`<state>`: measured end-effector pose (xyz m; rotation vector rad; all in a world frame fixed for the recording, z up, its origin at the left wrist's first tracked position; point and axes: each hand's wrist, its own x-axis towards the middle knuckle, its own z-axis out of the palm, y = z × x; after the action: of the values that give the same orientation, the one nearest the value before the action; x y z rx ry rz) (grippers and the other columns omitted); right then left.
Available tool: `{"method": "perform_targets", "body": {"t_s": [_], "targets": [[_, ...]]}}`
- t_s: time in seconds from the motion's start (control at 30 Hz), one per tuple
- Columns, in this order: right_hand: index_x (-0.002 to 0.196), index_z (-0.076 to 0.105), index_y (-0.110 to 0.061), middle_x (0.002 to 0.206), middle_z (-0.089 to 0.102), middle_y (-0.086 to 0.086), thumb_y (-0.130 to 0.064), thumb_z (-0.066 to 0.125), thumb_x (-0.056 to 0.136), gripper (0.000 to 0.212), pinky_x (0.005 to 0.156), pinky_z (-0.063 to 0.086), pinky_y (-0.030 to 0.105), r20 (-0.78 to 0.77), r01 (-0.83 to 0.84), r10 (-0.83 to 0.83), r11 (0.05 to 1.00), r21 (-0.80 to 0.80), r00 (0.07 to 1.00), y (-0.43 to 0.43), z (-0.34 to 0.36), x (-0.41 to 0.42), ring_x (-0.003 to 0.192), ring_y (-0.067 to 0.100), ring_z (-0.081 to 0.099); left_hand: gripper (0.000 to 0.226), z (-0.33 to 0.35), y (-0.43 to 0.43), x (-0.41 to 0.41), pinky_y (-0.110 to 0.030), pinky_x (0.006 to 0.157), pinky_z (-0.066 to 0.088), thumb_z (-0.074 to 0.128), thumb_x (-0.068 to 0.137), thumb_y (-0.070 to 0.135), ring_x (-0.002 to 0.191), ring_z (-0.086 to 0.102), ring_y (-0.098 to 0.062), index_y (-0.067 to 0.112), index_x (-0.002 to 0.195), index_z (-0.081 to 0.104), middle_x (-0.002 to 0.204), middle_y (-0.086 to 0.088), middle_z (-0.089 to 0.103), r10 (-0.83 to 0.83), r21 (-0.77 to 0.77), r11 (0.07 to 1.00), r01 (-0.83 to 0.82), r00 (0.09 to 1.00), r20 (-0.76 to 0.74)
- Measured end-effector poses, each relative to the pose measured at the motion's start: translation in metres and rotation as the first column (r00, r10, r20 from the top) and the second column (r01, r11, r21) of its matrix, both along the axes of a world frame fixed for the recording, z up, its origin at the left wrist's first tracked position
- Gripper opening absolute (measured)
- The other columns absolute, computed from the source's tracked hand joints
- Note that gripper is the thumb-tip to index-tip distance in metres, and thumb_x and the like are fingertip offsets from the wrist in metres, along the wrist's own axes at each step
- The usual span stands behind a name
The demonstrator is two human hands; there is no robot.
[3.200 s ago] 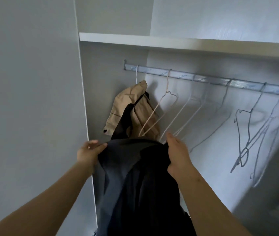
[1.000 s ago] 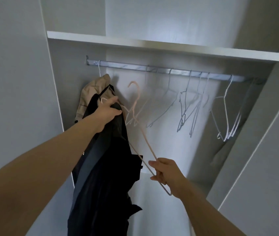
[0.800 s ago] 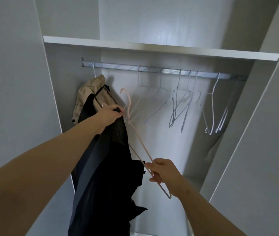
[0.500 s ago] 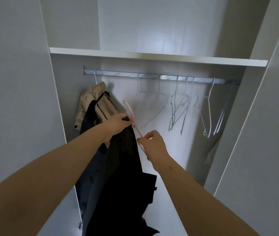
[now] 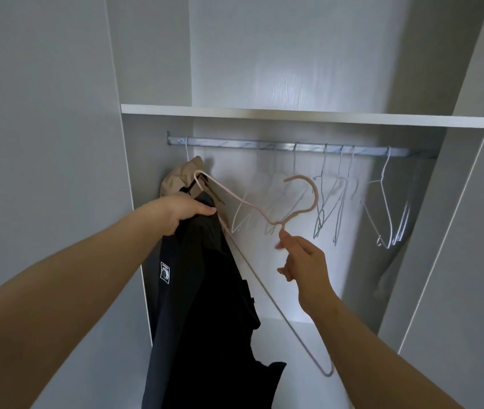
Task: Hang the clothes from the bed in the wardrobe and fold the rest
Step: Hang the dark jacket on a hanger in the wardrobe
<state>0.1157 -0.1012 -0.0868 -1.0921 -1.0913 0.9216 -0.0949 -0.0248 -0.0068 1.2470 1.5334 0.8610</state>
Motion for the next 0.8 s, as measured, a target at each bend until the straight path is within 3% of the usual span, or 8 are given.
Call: {"method": "perform_targets", "body": {"t_s": [0.1, 0.23, 0.33, 0.43, 0.53, 0.6, 0.7, 0.8], "targets": [[0.056, 0.046, -0.009, 0.041, 0.038, -0.009, -0.028, 0.062, 0.087, 0.040, 0.060, 0.052, 0.025, -0.018, 0.024, -0.024, 1.000, 0.009, 1.000, 0.002, -0.002, 0.002, 0.037, 0.007, 0.035, 0.028, 0.008, 0.002, -0.002, -0.020, 0.063, 0.043, 0.068, 0.084, 0.016, 0.073, 0.055, -0.012, 0.005, 0.109, 0.063, 0.087, -0.003, 0.060, -0.006, 0.235, 0.970, 0.054, 0.980, -0.200], [0.078, 0.061, -0.019, 0.045, 0.050, -0.005, -0.026, 0.064, 0.087, 0.012, 0.051, 0.046, 0.020, -0.039, -0.088, 0.086, 0.995, -0.044, 0.996, 0.005, 0.001, -0.006, 0.043, 0.009, 0.044, 0.034, 0.010, 0.010, 0.001, -0.024, 0.075, 0.040, 0.065, 0.086, 0.016, 0.072, 0.052, -0.010, 0.007, 0.118, 0.059, 0.093, -0.004, 0.055, 0.012, 0.310, 0.950, 0.049, 0.981, -0.193], [0.077, 0.063, -0.017, 0.041, 0.040, -0.007, -0.028, 0.057, 0.092, 0.019, 0.039, 0.031, 0.016, -0.058, 0.024, -0.029, 0.997, -0.073, 0.998, 0.009, -0.003, -0.007, 0.038, 0.005, 0.034, 0.041, 0.012, 0.011, -0.001, -0.023, 0.082, 0.039, 0.063, 0.088, 0.018, 0.083, 0.053, -0.013, 0.007, 0.127, 0.053, 0.111, -0.004, 0.053, 0.024, 0.343, 0.938, 0.060, 0.972, -0.234], [0.074, 0.064, -0.010, 0.037, 0.033, -0.009, -0.026, 0.052, 0.095, 0.029, 0.034, 0.022, 0.014, -0.178, 0.133, -0.152, 0.985, -0.114, 0.972, 0.008, -0.009, 0.006, 0.032, 0.003, 0.026, 0.051, 0.011, 0.015, -0.013, -0.029, 0.104, 0.035, 0.057, 0.092, 0.016, 0.122, 0.046, -0.026, 0.012, 0.139, 0.041, 0.141, -0.008, 0.043, 0.040, 0.374, 0.926, 0.043, 0.977, -0.211], [0.072, 0.057, -0.006, 0.036, 0.028, -0.008, -0.028, 0.047, 0.097, 0.035, 0.033, 0.020, 0.015, -0.313, 0.077, -0.115, 0.988, -0.131, 0.943, 0.006, -0.015, 0.022, 0.030, 0.005, 0.023, 0.048, 0.011, 0.016, -0.023, -0.034, 0.102, 0.039, 0.054, 0.094, 0.020, 0.123, 0.046, -0.030, 0.010, 0.139, 0.042, 0.138, -0.014, 0.047, 0.098, 0.346, 0.937, -0.040, 0.984, -0.151], [0.068, 0.055, -0.006, 0.035, 0.027, -0.007, -0.026, 0.048, 0.097, 0.036, 0.033, 0.020, 0.015, -0.271, 0.011, -0.051, 0.989, -0.147, 0.961, 0.004, -0.018, 0.027, 0.029, 0.006, 0.022, 0.045, 0.010, 0.014, -0.028, -0.032, 0.092, 0.043, 0.053, 0.094, 0.022, 0.116, 0.051, -0.031, 0.005, 0.135, 0.045, 0.131, -0.017, 0.052, 0.138, 0.317, 0.943, -0.102, 0.986, -0.094], [0.063, 0.054, -0.006, 0.034, 0.027, -0.004, -0.024, 0.049, 0.096, 0.038, 0.033, 0.021, 0.014, -0.074, -0.052, 0.037, 0.977, -0.206, 0.997, 0.001, -0.020, 0.025, 0.029, 0.007, 0.022, 0.040, 0.013, 0.013, -0.030, -0.031, 0.084, 0.043, 0.049, 0.096, 0.019, 0.102, 0.055, -0.028, 0.004, 0.133, 0.046, 0.125, -0.020, 0.055, 0.165, 0.357, 0.925, -0.133, 0.984, -0.060], [0.062, 0.055, -0.007, 0.034, 0.031, -0.004, -0.024, 0.047, 0.097, 0.039, 0.032, 0.021, 0.015, 0.067, -0.052, 0.073, 0.961, -0.272, 0.995, 0.001, -0.019, 0.019, 0.029, 0.007, 0.024, 0.039, 0.015, 0.011, -0.029, -0.029, 0.083, 0.039, 0.048, 0.097, 0.020, 0.109, 0.052, -0.029, 0.004, 0.132, 0.047, 0.124, -0.017, 0.055, 0.187, 0.396, 0.906, -0.147, 0.980, -0.063]]}}
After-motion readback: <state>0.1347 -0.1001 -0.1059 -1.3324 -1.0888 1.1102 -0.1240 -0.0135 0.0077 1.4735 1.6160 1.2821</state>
